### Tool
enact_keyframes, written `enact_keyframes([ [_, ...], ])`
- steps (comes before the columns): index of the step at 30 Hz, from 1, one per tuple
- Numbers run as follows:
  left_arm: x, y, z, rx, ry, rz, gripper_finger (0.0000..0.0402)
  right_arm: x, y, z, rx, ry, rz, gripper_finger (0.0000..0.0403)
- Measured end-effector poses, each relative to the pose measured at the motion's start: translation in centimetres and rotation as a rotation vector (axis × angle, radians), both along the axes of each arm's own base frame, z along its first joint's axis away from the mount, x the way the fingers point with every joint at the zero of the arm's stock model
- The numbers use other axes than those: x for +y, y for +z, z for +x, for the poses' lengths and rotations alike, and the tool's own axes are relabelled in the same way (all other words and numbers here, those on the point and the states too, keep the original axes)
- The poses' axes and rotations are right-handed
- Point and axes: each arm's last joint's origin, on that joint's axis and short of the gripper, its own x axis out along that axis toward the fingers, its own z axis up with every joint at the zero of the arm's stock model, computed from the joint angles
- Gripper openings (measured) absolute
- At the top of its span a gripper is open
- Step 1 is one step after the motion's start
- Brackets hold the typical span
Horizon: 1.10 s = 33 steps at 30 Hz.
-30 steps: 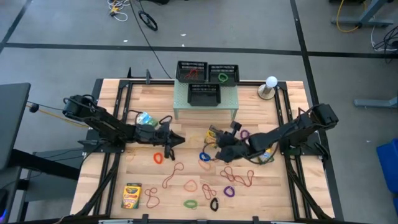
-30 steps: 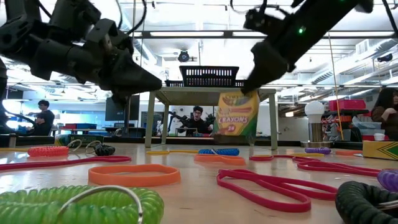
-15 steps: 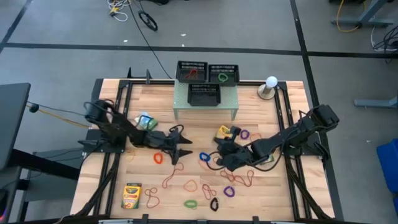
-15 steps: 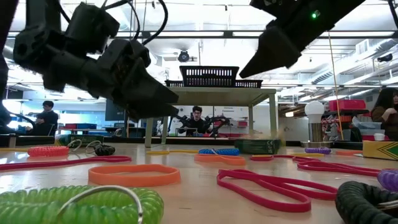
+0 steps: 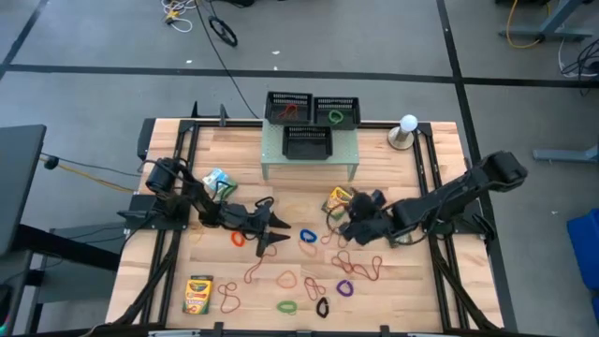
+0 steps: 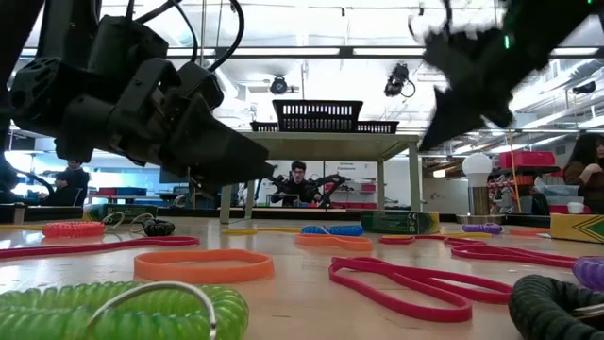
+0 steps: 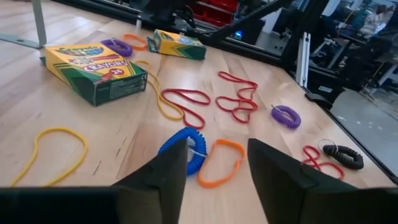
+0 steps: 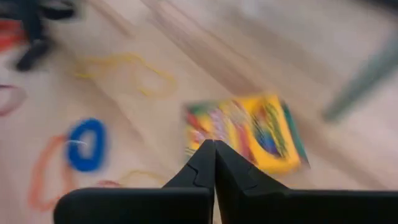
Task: Pick & Place Office Desk Supplies
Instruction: Put the yellow crayon box into the bottom black bin
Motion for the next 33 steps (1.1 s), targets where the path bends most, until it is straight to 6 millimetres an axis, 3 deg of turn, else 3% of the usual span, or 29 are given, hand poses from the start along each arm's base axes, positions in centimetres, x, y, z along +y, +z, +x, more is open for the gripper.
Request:
enact_keyframes([
  [3, 0.0, 0.0, 0.0, 0.001, -0.006, -0.002, 0.0156, -1.6, -1.9, -1.2, -0.015, -0.097, 0.085, 0.0032],
  [7, 0.0, 0.0, 0.0, 0.002, -0.009, -0.004, 0.0147, -3.4, -3.6, -1.6, -0.046, -0.15, 0.182, 0.0104],
  [11, 0.0, 0.0, 0.1, 0.0, -0.016, -0.006, 0.0147, -5.0, -4.0, -1.6, -0.065, -0.184, 0.171, 0.0174],
  [14, 0.0, 0.0, 0.1, -0.001, -0.016, -0.007, 0.0147, -6.0, -4.0, -1.4, -0.056, -0.182, 0.145, 0.0205],
  [18, 0.0, 0.0, 0.1, 0.0, -0.017, -0.004, 0.0147, -7.1, -4.3, -1.3, -0.032, -0.181, 0.153, 0.0212],
  [23, 0.0, 0.0, 0.1, 0.001, -0.016, -0.005, 0.0147, -7.4, -5.1, -0.7, -0.016, -0.15, 0.239, 0.0188],
  [28, -0.1, 0.0, 0.1, 0.001, -0.025, -0.009, 0.0147, -6.1, -4.3, 0.3, -0.132, -0.042, 0.326, 0.0162],
  [33, -0.1, 0.0, 0.1, 0.002, -0.026, -0.011, 0.0147, -5.0, -3.4, 0.9, -0.166, -0.027, 0.333, 0.0174],
])
